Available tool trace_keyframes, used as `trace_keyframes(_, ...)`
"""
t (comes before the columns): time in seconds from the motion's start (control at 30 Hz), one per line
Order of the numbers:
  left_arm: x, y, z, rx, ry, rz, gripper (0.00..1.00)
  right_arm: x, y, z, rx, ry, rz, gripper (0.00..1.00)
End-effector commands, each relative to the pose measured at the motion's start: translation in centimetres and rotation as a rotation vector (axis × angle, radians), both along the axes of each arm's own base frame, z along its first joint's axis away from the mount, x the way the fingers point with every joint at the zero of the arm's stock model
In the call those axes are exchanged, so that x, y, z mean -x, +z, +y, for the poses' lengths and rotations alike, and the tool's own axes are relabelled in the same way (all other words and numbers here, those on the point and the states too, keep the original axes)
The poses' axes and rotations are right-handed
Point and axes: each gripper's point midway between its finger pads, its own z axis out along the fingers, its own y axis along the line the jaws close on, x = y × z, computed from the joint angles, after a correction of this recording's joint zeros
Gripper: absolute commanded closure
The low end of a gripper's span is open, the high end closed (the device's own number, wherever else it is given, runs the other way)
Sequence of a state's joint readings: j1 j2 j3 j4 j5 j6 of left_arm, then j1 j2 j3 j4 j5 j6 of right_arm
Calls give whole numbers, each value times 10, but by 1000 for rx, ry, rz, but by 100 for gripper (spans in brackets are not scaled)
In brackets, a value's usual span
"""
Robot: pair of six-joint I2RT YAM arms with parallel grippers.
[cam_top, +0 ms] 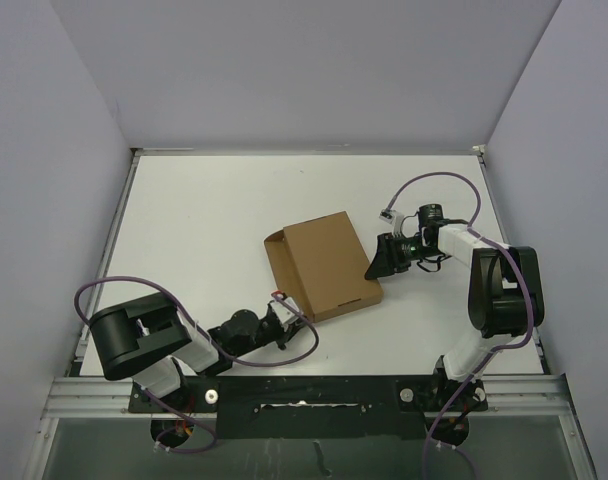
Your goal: Fold the paper box
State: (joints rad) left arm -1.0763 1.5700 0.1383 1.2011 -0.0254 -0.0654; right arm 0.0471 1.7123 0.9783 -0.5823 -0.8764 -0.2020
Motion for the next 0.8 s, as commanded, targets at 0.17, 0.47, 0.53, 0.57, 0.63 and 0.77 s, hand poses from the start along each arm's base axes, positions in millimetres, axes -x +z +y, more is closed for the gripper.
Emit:
trace_keyframes(0.17,-9,14,-14,-7,-22,-48,100,-13,-25,-22,168,1,-60,58)
trace_keyframes(0.47,-15,22,-17,-60,-27,-51,100,-13,-25,-21,168,7,-60,58)
trace_keyframes(0.53,-16,25,-17,-67,-29,-46,100,-13,-25,-21,168,7,-59,58)
trace_keyframes(0.57,-17,26,-18,-73,-30,-43,100,-13,-25,-21,168,10,-62,58)
trace_keyframes(0.63,-16,27,-20,-91,-39,-32,100,-12,-25,-20,168,11,-61,58)
trace_keyframes(0.77,-16,32,-23,-115,-55,-24,100,-12,-24,-20,168,13,-63,58)
